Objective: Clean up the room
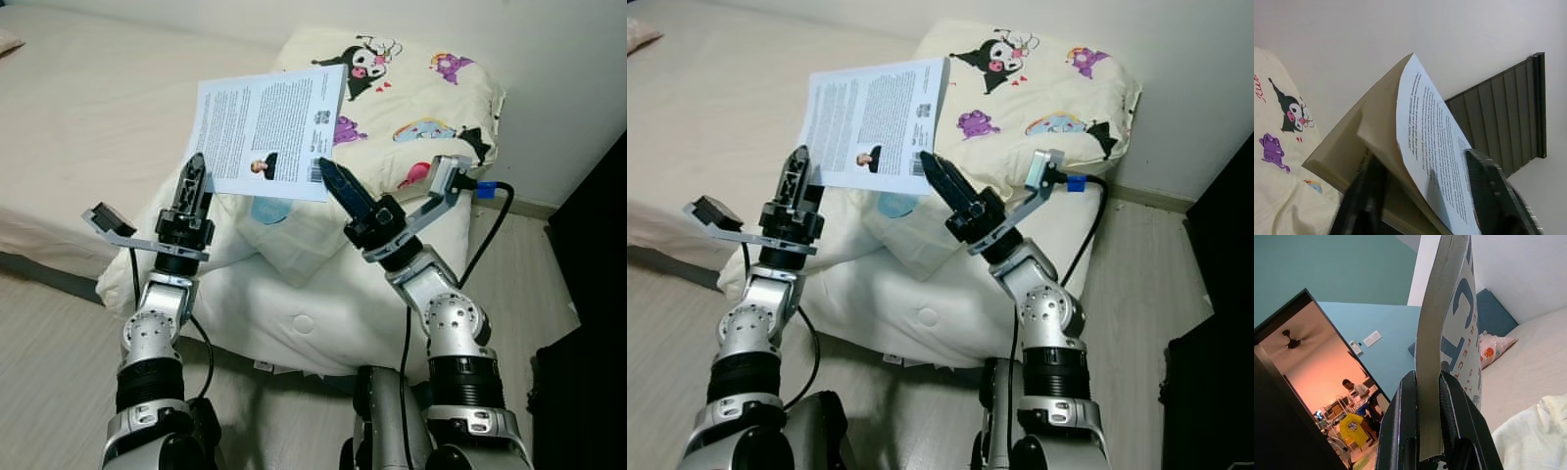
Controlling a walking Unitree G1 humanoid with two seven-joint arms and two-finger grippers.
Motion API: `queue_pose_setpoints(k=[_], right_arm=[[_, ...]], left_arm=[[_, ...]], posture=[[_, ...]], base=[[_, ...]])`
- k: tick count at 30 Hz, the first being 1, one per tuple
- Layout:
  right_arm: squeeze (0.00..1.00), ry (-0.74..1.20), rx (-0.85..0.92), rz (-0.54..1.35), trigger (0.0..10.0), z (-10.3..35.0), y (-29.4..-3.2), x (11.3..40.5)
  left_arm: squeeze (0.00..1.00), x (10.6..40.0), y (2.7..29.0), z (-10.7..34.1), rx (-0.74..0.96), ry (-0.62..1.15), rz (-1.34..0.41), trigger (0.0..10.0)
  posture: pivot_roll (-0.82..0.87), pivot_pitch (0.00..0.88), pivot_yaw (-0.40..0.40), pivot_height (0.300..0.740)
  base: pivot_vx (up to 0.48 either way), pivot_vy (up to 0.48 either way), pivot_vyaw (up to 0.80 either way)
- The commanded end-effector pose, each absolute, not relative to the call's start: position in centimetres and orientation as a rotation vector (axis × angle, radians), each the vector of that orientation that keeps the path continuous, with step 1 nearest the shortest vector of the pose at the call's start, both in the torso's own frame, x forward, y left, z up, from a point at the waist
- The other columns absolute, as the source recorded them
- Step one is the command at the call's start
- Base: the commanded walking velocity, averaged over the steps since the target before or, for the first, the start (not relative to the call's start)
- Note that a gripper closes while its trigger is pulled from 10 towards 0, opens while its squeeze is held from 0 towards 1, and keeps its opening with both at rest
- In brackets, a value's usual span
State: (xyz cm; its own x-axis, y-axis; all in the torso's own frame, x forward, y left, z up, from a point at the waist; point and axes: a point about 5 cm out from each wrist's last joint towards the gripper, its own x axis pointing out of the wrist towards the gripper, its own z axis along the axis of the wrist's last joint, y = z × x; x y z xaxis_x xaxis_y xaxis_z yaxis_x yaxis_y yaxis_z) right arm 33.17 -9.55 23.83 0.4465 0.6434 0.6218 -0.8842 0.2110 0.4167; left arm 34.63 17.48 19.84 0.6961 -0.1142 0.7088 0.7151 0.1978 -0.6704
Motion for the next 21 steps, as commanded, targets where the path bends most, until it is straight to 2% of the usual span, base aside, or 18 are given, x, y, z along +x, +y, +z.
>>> queue_pose_setpoints(k=[1, 17, 18, 21], right_arm=[[0.00, -0.373, 0.813, 1.125, 0.0, 24.5, -9.2, 32.7], [0.00, -0.312, 0.749, 1.051, 0.1, 23.4, -8.9, 33.5], [0.00, -0.287, 0.718, 1.004, 9.2, 23.0, -9.0, 33.9], [0.00, -0.270, 0.697, 0.971, 9.2, 22.7, -9.0, 34.2]], left_arm=[[0.00, 34.6, 17.3, 20.0, -1.257, -0.605, -0.620, 0.0], [0.00, 34.3, 17.7, 20.8, -1.247, -0.637, -0.641, 0.0], [0.00, 34.3, 17.7, 21.0, -1.247, -0.644, -0.645, 0.0], [0.00, 34.3, 17.8, 21.1, -1.247, -0.649, -0.648, 0.0]], posture=[[-0.10, 0.172, -0.034, 0.535], [-0.10, 0.162, -0.042, 0.535], [-0.10, 0.159, -0.042, 0.535], [-0.10, 0.158, -0.042, 0.535]], base=[[0.000, 0.000, 0.00], [0.000, 0.000, 0.00], [0.000, 0.000, 0.00], [0.000, 0.000, 0.00]])
